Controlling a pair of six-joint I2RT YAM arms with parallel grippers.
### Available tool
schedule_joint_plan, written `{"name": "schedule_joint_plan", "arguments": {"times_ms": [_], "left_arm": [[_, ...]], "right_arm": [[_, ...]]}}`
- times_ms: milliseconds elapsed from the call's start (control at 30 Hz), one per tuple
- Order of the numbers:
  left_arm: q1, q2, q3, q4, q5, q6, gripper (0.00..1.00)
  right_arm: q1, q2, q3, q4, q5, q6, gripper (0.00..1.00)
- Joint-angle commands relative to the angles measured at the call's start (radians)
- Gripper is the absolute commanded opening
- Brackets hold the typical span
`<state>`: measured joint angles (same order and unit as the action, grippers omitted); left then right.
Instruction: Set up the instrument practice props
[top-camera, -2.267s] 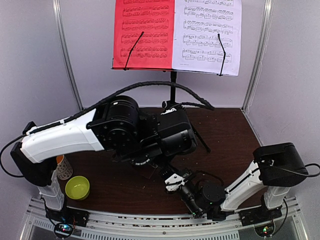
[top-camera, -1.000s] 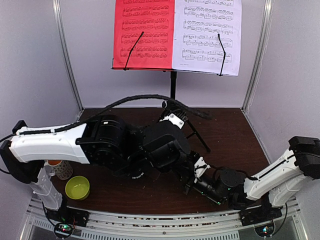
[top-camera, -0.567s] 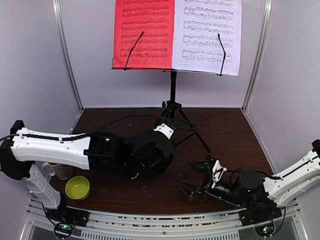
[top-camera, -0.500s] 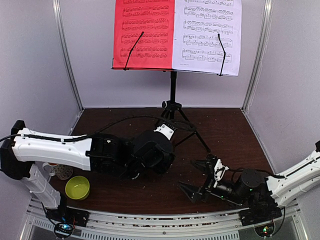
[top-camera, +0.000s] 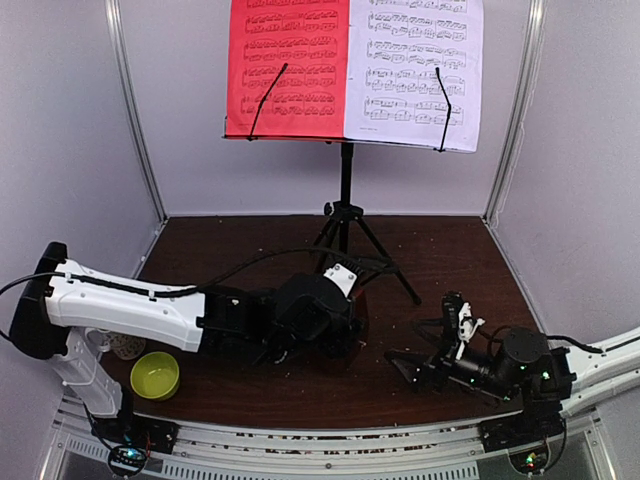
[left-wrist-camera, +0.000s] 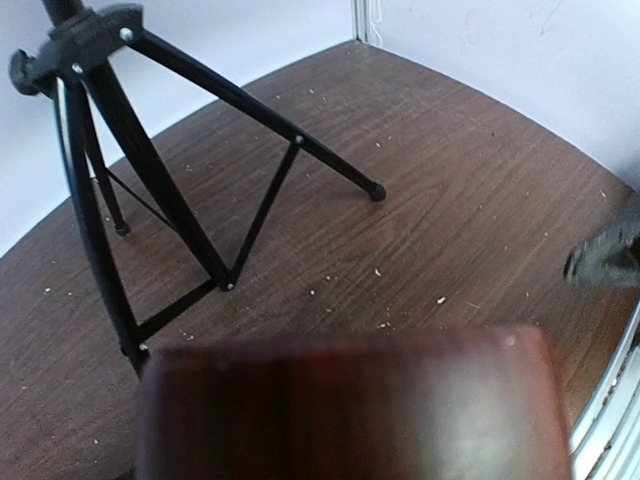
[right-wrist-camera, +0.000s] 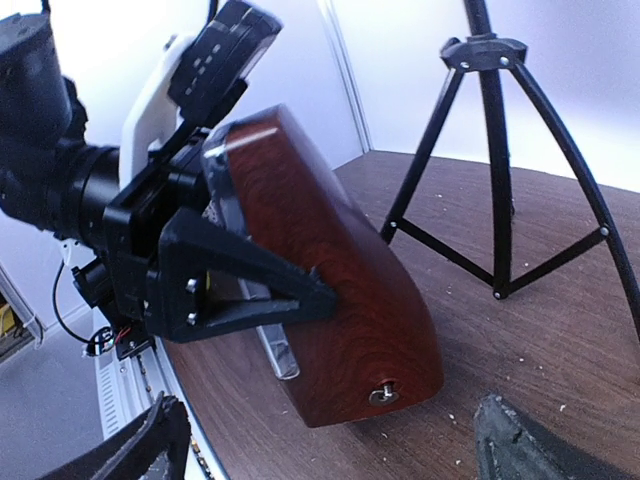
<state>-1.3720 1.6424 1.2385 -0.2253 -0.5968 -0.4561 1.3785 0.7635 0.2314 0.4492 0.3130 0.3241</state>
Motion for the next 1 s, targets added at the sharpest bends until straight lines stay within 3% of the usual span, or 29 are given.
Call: {"name": "schedule_joint_plan", "arguments": {"times_ms": [0, 267, 700, 767, 967], "left_arm": [[0.023, 0.015, -0.005, 0.177, 0.023, 0.027, 0.28], [0.042, 0.085, 0.002, 0.187, 0.073, 0.040, 0.30], [0.063, 0.129, -0.055, 0.291, 0.138, 0.025, 0.42], [0.063, 0.132, -0.062, 0.299, 0.147, 0.024, 0.50], [0.064, 0.098, -0.110, 0.326, 0.170, 0.014, 0.87]], "right_arm": [[-0.066, -0.081, -0.011, -0.134, -0.008, 0.140, 0.99], [-0.247, -0.104, 0.004, -0.207, -0.168, 0.287, 0.98], [-0.309, -0.002, 0.032, -0.123, -0.231, 0.306, 0.98], [-0.310, 0.015, 0.043, -0.118, -0.234, 0.302, 0.98], [-0.310, 0.067, 0.101, -0.127, -0.234, 0.294, 0.97]]}}
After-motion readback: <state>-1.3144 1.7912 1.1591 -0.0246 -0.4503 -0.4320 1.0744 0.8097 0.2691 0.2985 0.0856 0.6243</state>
